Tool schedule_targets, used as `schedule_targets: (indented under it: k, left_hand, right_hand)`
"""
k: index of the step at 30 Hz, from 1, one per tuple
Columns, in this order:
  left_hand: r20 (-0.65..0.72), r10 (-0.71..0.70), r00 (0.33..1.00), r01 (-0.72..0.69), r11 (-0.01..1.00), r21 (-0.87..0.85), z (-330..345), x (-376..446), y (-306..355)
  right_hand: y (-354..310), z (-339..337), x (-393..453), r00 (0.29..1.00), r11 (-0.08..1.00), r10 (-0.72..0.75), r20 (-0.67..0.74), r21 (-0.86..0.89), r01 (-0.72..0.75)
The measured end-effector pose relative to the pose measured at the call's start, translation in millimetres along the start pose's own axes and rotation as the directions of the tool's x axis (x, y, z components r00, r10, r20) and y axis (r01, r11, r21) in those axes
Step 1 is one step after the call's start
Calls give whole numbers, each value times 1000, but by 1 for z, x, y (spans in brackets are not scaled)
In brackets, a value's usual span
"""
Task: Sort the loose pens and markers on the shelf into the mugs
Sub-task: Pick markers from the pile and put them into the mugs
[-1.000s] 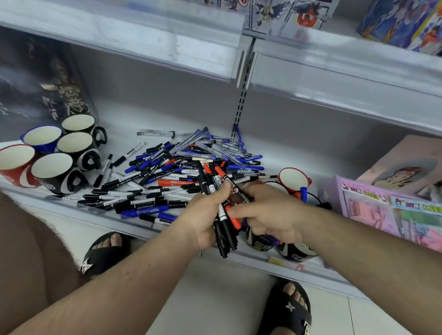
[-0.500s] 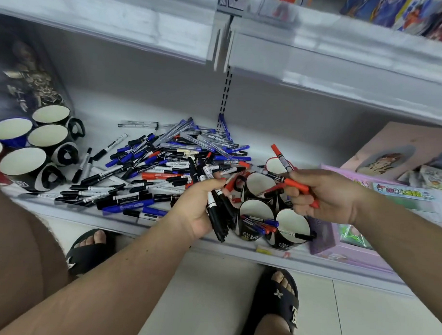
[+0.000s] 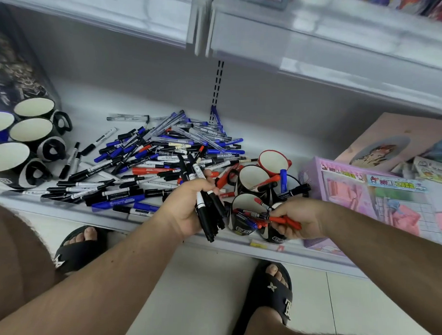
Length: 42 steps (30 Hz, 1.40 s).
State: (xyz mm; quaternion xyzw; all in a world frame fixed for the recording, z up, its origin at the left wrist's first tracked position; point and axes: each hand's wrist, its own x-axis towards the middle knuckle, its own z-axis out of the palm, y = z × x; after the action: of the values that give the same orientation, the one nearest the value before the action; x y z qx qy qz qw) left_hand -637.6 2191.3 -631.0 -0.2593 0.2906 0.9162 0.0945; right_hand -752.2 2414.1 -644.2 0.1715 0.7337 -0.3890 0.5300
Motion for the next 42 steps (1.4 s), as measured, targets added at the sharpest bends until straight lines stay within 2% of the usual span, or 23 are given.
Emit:
schedule_targets:
  k: [7, 9, 11, 14, 16, 17, 19, 20, 23, 25, 30, 33, 36, 42]
  left_hand:
    - [150, 26, 988, -18, 998, -59, -5, -2, 4]
    - [192, 17, 981, -7, 998, -54, -8, -2, 4]
    - [218, 18, 976, -5, 998, -62, -9, -3, 5]
    - [249, 43, 968, -19, 995, -100, -9, -5, 6]
    - [268, 64, 961, -36, 993, -109, -8, -5, 7]
    - [271, 74, 960, -46, 993, -108, -8, -5, 8]
    - [269, 92, 959, -64, 992, -109, -7, -6, 8]
    - [265, 96, 960, -69, 991, -111, -7, -6, 8]
    - [236, 102, 966, -83, 993, -88, -5, -5, 8]
    - [216, 105, 971, -84, 991, -106, -4, -4, 8]
    - [154, 150, 977, -111, 965, -236, -3, 0, 4]
    - [158, 170, 973, -126, 958, -259, 0, 0, 3]
    - [113, 158, 981, -128, 963, -237, -1, 2, 1]
    - [76, 111, 991, -98, 981, -167, 1, 4, -6]
  right_hand:
    - [-8, 20, 10, 1000, 986, -21, 11, -167, 22]
    - [-11, 22, 6, 994, 967, -90, -60, -246, 73]
    - [-15, 23, -2, 965, 901, -218, -145, -409, 142]
    - [-23, 28, -19, 844, 779, -473, -255, -568, 265]
    - [-30, 37, -33, 741, 752, -607, -286, -509, 419]
    - [-34, 44, -41, 716, 752, -638, -283, -432, 498]
    - [-40, 61, -59, 688, 721, -685, -239, -353, 596]
    - [-40, 70, -66, 656, 680, -725, -212, -372, 632]
    - [-36, 96, -81, 509, 501, -849, -142, -523, 690]
    - [-30, 109, -84, 457, 412, -885, -89, -607, 680]
    - [-26, 116, -74, 479, 332, -877, -51, -783, 526]
    - [-22, 116, -70, 470, 294, -882, -22, -806, 514]
    - [-19, 115, -64, 475, 335, -879, -38, -758, 559]
    - [-10, 109, -55, 544, 448, -835, -77, -670, 593]
